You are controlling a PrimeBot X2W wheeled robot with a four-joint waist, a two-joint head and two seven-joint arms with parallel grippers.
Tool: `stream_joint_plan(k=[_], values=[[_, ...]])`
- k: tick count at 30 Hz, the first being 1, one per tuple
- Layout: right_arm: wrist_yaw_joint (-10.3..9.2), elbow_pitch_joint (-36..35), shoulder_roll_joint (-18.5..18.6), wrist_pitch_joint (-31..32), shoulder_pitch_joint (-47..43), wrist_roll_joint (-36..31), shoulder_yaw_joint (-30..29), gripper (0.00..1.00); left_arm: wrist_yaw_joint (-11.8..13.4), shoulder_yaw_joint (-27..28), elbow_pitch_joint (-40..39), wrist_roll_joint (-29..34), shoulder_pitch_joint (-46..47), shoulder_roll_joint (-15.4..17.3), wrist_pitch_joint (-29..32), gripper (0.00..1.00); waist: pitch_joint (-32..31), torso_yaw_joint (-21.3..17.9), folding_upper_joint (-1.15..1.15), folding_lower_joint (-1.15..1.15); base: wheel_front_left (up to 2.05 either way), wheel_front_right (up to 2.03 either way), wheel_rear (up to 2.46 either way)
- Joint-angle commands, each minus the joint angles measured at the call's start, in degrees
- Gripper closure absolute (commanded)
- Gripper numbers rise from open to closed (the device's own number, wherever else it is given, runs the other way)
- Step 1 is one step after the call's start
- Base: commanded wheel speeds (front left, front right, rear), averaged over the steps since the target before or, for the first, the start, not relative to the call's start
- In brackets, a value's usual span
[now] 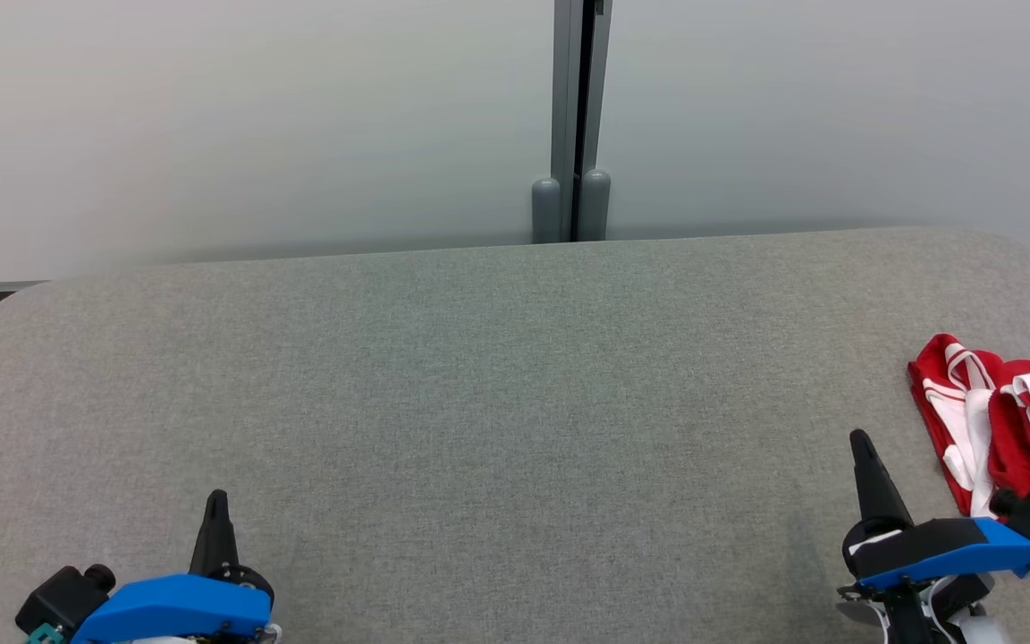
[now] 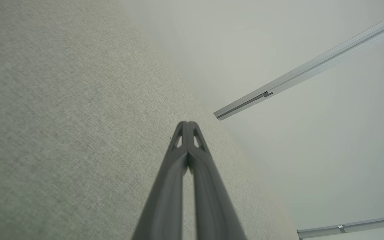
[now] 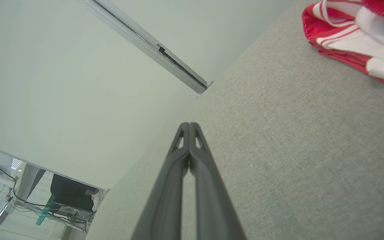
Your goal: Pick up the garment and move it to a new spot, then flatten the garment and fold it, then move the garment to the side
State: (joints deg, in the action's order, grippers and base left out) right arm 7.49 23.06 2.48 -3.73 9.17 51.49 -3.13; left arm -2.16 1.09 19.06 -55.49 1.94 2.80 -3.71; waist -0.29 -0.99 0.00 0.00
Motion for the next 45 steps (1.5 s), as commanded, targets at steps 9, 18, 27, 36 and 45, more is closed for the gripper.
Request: stream_joint_plan(k=[9, 18, 27, 36, 45], values=[[0.0, -2.29, 0.4, 1.74, -0.33, 6.95, -0.7, 1.0, -1.17, 1.12, -1.57, -6.17, 2.15, 0.08, 1.69, 1.0, 0.05, 0.11, 0.0, 0.0, 0.0, 0.0, 0.0], [0.0, -3.49, 0.43, 3.15, -0.81, 12.56, -1.17, 1.0, -1.95, 1.76, -2.2, -11.27, 2.69, 0.08, 3.13, 1.0, 0.11, 0.22, 0.0, 0.0, 0.0, 0.0, 0.0], [0.01, -4.57, 0.47, 4.53, -1.2, 17.85, -1.63, 1.0, -2.63, 2.56, -2.73, -16.05, 2.98, 0.09, 4.5, 1.0, 0.16, 0.34, 0.0, 0.0, 0.0, 0.0, 0.0], [0.01, -5.65, 0.49, 5.89, -1.73, 23.16, -2.06, 1.0, -3.25, 3.25, -3.33, -20.84, 3.46, 0.09, 5.81, 1.0, 0.22, 0.46, 0.0, 0.0, 0.0, 0.0, 0.0], [0.01, -6.62, 0.52, 7.05, -2.19, 27.67, -2.42, 1.0, -3.84, 3.78, -3.82, -24.88, 3.67, 0.1, 7.02, 1.0, 0.27, 0.58, 0.0, 0.0, 0.0, 0.0, 0.0]])
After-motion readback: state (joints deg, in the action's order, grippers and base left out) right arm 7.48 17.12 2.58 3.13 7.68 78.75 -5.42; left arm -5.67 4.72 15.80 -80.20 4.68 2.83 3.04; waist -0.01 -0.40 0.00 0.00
